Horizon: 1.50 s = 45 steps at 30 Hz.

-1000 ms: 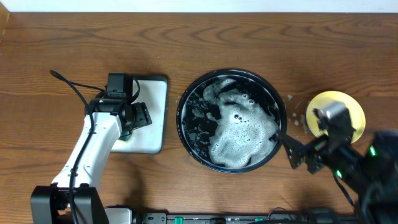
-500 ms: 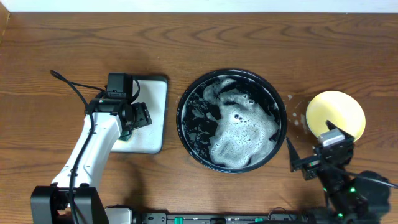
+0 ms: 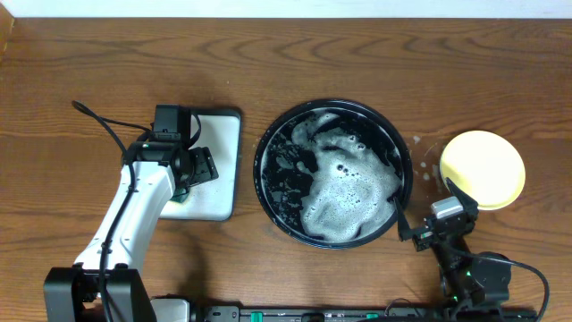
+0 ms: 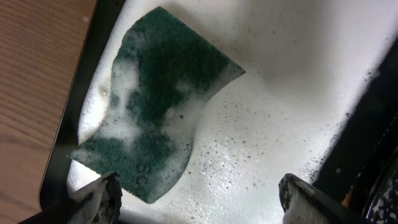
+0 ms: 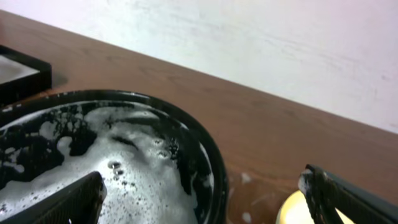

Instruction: Clean dirty plates on tray and stack at the side

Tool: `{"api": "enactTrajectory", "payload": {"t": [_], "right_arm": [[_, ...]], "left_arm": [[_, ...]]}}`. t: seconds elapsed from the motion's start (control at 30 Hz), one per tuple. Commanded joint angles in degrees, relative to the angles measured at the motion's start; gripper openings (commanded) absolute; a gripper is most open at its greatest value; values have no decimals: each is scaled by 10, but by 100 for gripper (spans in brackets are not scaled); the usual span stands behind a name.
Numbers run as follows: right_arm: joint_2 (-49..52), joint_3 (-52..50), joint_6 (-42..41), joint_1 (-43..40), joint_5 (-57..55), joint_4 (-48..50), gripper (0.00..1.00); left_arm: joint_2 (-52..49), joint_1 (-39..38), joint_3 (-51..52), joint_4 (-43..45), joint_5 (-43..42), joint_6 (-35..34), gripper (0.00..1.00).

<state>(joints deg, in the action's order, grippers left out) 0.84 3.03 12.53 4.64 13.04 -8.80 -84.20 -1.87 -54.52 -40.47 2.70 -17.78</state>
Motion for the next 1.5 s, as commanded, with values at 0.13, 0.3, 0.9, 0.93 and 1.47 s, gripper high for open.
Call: {"api": "enactTrajectory", "payload": {"t": [0.13, 0.3, 0.9, 0.93, 1.47], "right_arm": [[-6, -27, 4, 10, -8, 58, 99], [-5, -27, 4, 10, -8, 58, 99], [-5, -27, 4, 10, -8, 58, 99], [-5, -27, 4, 10, -8, 58, 99], [-5, -27, 4, 10, -8, 58, 99]], "left_arm": [[1, 2, -1, -2, -1, 3, 82], [1, 2, -1, -2, -1, 3, 82], [2, 0, -1, -2, -2, 3, 82], [2, 1, -1, -2, -2, 3, 82], [217, 2, 0, -5, 43, 4, 82]]}}
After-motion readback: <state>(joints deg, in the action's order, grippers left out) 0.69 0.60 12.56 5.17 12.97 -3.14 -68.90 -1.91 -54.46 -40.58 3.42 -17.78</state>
